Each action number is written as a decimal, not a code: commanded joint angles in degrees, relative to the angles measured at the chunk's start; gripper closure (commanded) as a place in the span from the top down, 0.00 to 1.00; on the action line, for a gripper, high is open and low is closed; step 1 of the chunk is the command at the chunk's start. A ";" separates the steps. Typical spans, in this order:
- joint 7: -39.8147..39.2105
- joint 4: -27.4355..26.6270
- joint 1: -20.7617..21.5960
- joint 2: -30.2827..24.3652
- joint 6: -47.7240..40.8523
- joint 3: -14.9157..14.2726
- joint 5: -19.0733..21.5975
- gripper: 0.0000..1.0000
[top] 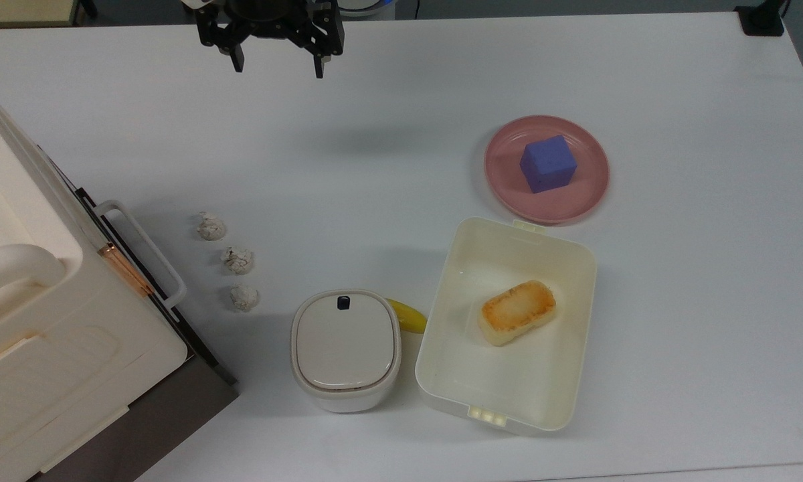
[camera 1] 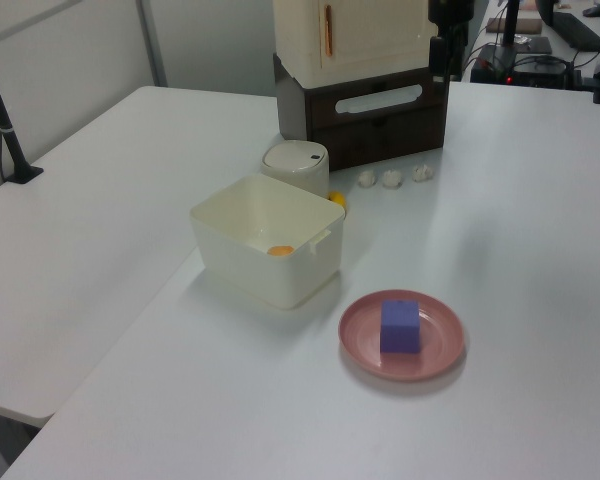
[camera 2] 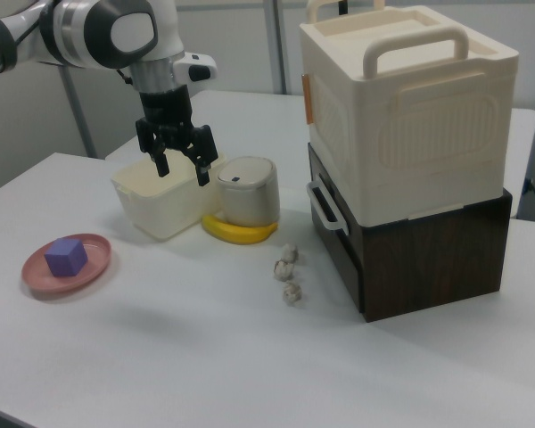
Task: Put the cube on the table
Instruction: 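Move the gripper over the purple cube on the pink plate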
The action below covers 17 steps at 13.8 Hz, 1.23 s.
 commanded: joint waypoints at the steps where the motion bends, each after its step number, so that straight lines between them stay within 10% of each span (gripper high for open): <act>1: -0.81 -0.75 0.52 -0.66 1.15 -0.85 0.28 1.00; 12: -5.47 -2.24 1.58 -0.93 -4.30 0.02 0.55 1.00; 17: -3.46 -4.44 8.32 -0.66 -5.27 3.72 2.83 1.00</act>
